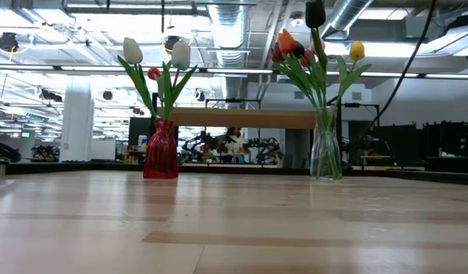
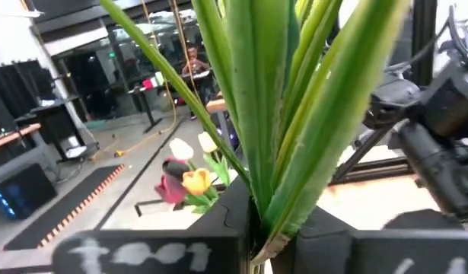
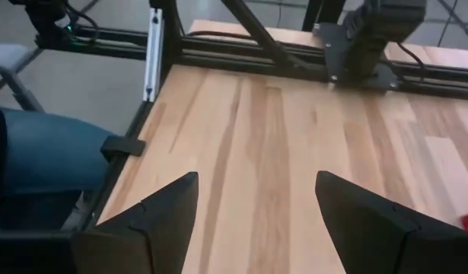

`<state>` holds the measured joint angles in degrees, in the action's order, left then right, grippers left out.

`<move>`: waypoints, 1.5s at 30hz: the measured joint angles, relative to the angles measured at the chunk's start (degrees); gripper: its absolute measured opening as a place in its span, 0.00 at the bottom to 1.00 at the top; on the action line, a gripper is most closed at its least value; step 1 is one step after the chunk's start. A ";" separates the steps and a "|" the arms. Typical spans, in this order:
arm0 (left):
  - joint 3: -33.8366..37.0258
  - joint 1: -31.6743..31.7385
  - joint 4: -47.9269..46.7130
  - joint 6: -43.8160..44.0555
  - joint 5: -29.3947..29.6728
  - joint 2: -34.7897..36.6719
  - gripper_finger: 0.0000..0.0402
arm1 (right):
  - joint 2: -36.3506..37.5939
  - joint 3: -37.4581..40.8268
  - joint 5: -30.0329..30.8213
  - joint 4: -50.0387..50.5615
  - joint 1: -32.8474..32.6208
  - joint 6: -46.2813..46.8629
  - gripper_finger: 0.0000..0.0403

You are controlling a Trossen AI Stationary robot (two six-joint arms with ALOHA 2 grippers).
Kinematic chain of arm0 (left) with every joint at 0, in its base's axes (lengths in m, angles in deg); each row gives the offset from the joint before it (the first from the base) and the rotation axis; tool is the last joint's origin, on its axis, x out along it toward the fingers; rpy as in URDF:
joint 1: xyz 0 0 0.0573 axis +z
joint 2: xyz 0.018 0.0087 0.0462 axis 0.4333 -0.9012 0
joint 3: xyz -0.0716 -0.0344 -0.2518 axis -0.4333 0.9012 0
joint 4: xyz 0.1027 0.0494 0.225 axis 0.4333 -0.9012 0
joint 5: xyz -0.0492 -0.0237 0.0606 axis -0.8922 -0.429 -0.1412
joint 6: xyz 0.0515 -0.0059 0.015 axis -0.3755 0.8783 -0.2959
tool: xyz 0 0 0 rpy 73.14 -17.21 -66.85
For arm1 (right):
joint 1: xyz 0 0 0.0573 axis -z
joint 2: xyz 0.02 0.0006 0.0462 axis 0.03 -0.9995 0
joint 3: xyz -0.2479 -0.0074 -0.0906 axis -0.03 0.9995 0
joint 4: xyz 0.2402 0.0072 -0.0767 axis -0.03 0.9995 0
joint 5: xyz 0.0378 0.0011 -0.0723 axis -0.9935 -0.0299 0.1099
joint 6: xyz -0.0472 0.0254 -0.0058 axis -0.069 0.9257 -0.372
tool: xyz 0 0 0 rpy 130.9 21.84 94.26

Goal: Pick and place flowers into a vace then onto a shelf
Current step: Put the purple flowers into the red vase

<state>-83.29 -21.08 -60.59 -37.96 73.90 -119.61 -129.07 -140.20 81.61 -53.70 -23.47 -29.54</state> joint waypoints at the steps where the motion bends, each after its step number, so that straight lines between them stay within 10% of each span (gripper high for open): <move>1: 1.15 1.69 1.31 0.58 -1.63 0.17 0.00 | 0.00 1.20 0.02 -2.26 -0.16 0.11 0.64; 15: 12.24 14.70 9.89 5.79 -19.21 6.07 0.00 | -0.04 18.66 3.13 -31.99 -5.93 2.07 0.64; 30: 20.07 19.79 16.25 7.59 -29.69 5.59 0.00 | -0.04 27.20 56.21 -36.49 -19.77 13.45 0.64; 45: 20.00 23.91 16.51 5.05 -34.39 3.55 0.00 | -0.02 27.15 52.25 -10.51 -16.94 41.33 0.64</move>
<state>-63.29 2.83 -44.09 -32.90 39.51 -116.05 -129.10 -113.05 133.86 -64.21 -40.40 11.80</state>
